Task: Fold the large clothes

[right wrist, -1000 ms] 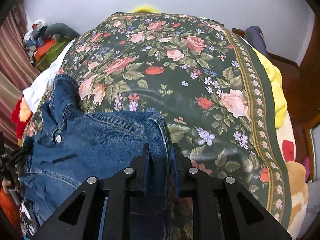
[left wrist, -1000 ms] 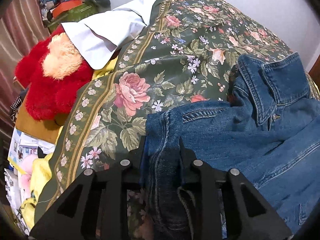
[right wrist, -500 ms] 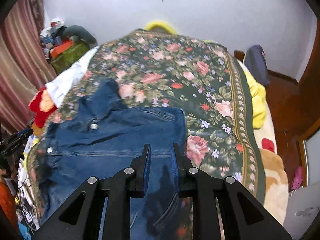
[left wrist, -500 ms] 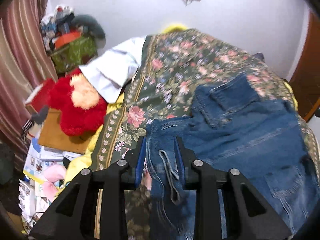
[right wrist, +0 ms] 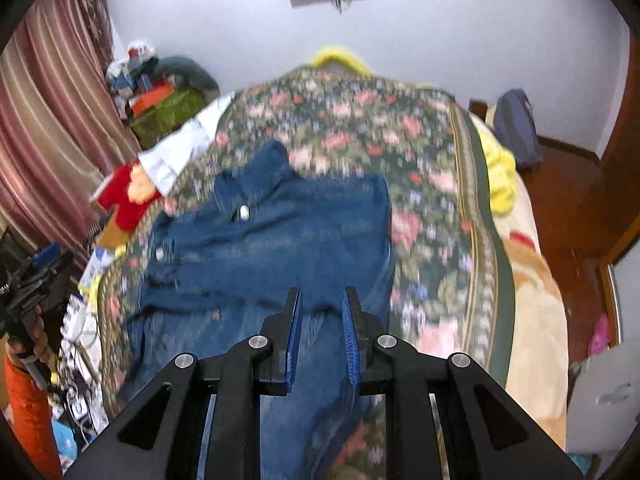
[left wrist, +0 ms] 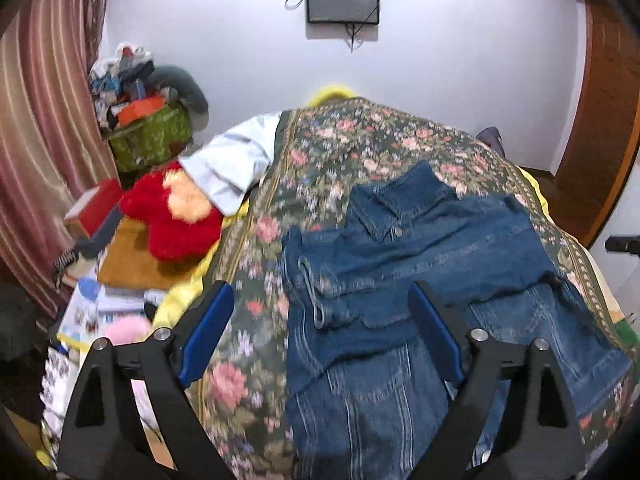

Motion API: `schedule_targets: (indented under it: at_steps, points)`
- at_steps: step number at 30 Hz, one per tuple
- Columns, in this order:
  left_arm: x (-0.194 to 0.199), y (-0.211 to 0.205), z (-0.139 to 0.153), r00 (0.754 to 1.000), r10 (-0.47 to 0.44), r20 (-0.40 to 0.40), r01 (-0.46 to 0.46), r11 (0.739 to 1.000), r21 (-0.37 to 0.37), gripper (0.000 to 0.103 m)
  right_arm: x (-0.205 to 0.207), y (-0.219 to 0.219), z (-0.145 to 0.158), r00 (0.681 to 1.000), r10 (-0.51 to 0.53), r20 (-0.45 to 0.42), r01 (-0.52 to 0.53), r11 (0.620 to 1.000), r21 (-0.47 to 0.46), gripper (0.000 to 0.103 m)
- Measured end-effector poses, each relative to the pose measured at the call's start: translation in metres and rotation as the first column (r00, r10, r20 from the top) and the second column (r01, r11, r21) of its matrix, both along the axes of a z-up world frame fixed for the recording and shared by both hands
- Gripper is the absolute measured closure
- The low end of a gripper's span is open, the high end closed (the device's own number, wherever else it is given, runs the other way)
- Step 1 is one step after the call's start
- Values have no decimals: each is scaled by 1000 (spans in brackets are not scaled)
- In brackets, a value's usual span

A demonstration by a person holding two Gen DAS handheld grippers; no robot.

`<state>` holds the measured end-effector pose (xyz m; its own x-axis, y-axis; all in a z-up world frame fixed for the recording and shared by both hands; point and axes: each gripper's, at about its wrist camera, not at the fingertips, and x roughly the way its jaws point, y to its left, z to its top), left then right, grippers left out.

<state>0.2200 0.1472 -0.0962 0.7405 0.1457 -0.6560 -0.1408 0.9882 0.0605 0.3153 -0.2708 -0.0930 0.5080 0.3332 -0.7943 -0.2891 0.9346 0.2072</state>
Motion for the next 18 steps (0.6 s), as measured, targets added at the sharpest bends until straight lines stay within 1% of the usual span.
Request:
schedule_targets:
  at_steps: [2, 4, 9, 10, 12, 14, 15, 16, 18]
  points:
    - [-11, 4, -13, 999, 16, -35, -17, 1000, -17, 13, -10, 0, -12, 999, 15, -41, -16, 1000, -19, 88]
    - [-21, 10, -31, 996, 37, -86, -39, 999, -25, 13, -23, 1, -25, 997, 36, -70, -39, 999, -35, 88]
    - [-42, 30, -80, 974, 95, -206, -108, 993, -55, 13, -54, 14, -63, 983, 112, -147, -129, 986, -109, 88]
    - [-46, 34, -89, 968, 105, -227, -124, 990, -67, 13, -59, 18, -71, 978, 125, -164, -147, 981, -128, 88]
    - [-56, 41, -108, 955, 119, -271, -149, 985, -92, 13, -69, 25, -90, 972, 135, -194, -175, 963, -204, 88]
    - [-64, 45, -124, 943, 127, -309, -170, 978, -117, 13, -76, 29, -99, 974, 138, -178, -183, 945, -271, 88]
    - [-69, 46, -132, 936, 131, -328, -181, 975, -127, 13, -82, 30, -99, 979, 146, -144, -183, 939, -292, 88]
    - [-74, 47, -140, 929, 136, -344, -193, 972, -137, 13, -85, 30, -99, 981, 149, -128, -182, 934, -308, 88]
    - [-81, 50, -153, 919, 137, -369, -209, 964, -162, 13, -91, 30, -98, 982, 149, -116, -180, 923, -341, 86]
